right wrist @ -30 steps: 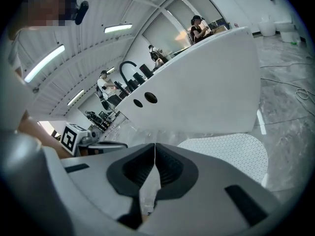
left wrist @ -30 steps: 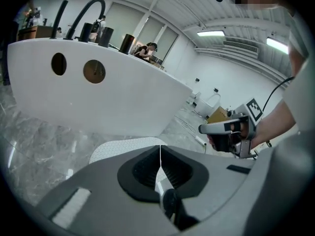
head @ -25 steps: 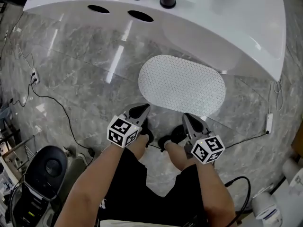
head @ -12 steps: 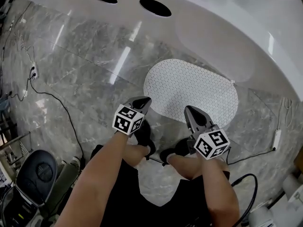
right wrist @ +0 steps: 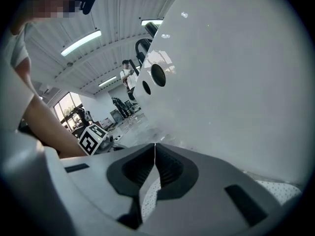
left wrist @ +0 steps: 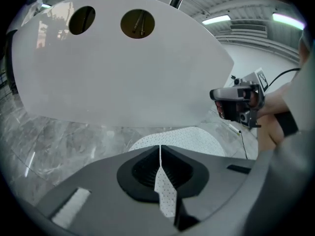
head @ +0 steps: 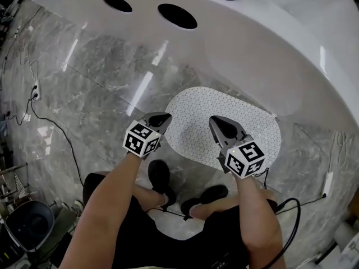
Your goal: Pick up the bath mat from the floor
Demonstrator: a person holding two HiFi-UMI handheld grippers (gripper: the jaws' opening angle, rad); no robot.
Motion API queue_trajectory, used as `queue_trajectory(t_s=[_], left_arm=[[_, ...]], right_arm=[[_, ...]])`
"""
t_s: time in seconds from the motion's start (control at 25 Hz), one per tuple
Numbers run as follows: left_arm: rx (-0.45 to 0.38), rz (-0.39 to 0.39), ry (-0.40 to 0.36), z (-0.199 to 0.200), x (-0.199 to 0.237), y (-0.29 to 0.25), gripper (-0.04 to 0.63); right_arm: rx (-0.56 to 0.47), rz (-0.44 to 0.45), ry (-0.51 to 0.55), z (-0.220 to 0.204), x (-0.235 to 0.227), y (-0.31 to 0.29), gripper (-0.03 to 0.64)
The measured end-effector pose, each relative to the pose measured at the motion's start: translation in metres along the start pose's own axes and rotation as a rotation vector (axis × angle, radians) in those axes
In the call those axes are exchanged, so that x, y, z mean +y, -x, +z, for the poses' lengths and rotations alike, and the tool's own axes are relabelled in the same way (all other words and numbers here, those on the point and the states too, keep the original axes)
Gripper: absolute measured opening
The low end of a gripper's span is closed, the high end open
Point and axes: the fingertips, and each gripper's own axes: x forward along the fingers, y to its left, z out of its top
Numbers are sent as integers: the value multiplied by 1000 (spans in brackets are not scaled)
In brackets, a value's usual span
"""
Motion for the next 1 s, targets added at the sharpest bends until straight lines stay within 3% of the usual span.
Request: queue_trajectory(t_s=[0.16, 0.4, 0.64, 0.84, 1.0], left_arm=[[-14, 30, -9, -7, 16, -19, 11], [-32, 18, -29, -10, 31, -41, 11], [93, 72, -44, -45, 54, -46, 17], [68, 106, 31, -60, 61, -52, 20], [123, 104, -25, -75, 58, -67, 20]], right_arm=[[0, 43, 15, -3, -19, -19, 6], [31, 94, 120, -5, -39, -38, 6], [34, 131, 130, -4, -41, -46, 6], [20, 133, 90, -1, -41, -43, 6], [41, 143, 102, -9, -42, -34, 6]])
